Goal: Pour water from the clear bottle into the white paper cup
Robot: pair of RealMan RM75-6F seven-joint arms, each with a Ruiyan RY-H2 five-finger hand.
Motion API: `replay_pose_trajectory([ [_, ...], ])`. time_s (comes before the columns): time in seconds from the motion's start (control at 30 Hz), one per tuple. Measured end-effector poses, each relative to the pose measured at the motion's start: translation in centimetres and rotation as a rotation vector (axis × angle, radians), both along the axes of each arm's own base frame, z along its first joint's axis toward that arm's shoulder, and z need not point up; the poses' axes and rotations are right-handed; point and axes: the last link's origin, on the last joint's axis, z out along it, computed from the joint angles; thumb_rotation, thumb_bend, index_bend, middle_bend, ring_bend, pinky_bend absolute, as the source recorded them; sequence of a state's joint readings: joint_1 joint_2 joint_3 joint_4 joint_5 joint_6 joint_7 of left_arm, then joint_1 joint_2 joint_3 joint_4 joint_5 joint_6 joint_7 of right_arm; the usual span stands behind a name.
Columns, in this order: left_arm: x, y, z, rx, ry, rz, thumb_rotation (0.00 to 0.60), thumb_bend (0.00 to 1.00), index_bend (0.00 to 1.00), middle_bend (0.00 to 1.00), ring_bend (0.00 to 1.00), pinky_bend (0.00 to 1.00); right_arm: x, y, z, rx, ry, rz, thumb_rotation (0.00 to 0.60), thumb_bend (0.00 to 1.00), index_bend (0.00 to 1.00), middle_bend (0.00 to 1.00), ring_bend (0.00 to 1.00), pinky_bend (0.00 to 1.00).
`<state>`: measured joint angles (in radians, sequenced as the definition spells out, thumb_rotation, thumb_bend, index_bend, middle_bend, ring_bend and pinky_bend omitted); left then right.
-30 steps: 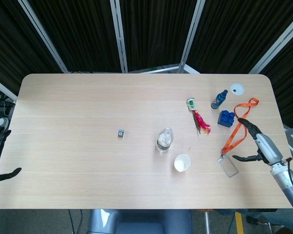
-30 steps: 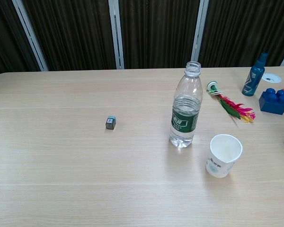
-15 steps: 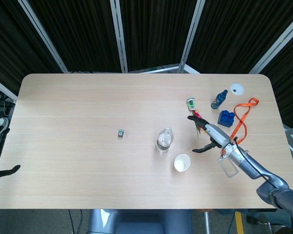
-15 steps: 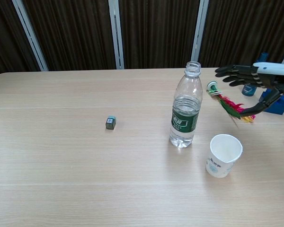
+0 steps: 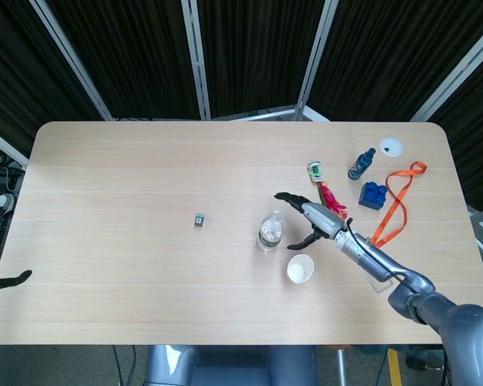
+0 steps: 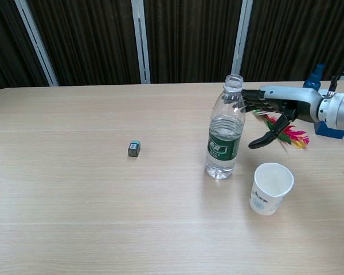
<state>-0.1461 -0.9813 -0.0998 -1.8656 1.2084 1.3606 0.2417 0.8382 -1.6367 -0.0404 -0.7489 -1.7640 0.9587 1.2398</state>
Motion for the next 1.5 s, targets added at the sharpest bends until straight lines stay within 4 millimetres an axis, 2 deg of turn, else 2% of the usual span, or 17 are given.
replay_pose_trajectory([
  [0.43, -0.2, 0.3, -0.2, 0.003, 0.012, 0.013, 0.600, 0.00, 0.00, 0.00, 0.00, 0.00, 1.8, -0.5, -2.4, 0.040, -0.042, -0.028, 0.600, 0.00, 0.00, 0.01, 0.00, 0.06],
  [0.6, -0.3, 0.5, -0.3, -0.003, 0.013, 0.020, 0.600, 0.00, 0.00, 0.00, 0.00, 0.00, 1.9, -0.4, -2.8, 0.041, -0.063, -0.033, 0.600, 0.00, 0.00, 0.09, 0.01, 0.10],
  [1.1, -0.5, 0.7, -0.3, -0.003, 0.014, 0.030, 0.600, 0.00, 0.00, 0.00, 0.00, 0.00, 3.0, -0.2, -4.5, 0.019, -0.099, -0.056, 0.600, 0.00, 0.15, 0.29, 0.21, 0.23],
  [1.3, -0.5, 0.7, -0.4, -0.008, 0.015, 0.032, 0.600, 0.00, 0.00, 0.00, 0.00, 0.00, 3.3, -0.1, -4.7, 0.014, -0.109, -0.057, 0.600, 0.00, 0.24, 0.36, 0.28, 0.25],
  [1.5, -0.5, 0.7, -0.6, -0.016, 0.015, 0.036, 0.600, 0.00, 0.00, 0.00, 0.00, 0.00, 3.5, 0.0, -5.1, 0.012, -0.107, -0.060, 0.600, 0.00, 0.28, 0.40, 0.32, 0.27],
])
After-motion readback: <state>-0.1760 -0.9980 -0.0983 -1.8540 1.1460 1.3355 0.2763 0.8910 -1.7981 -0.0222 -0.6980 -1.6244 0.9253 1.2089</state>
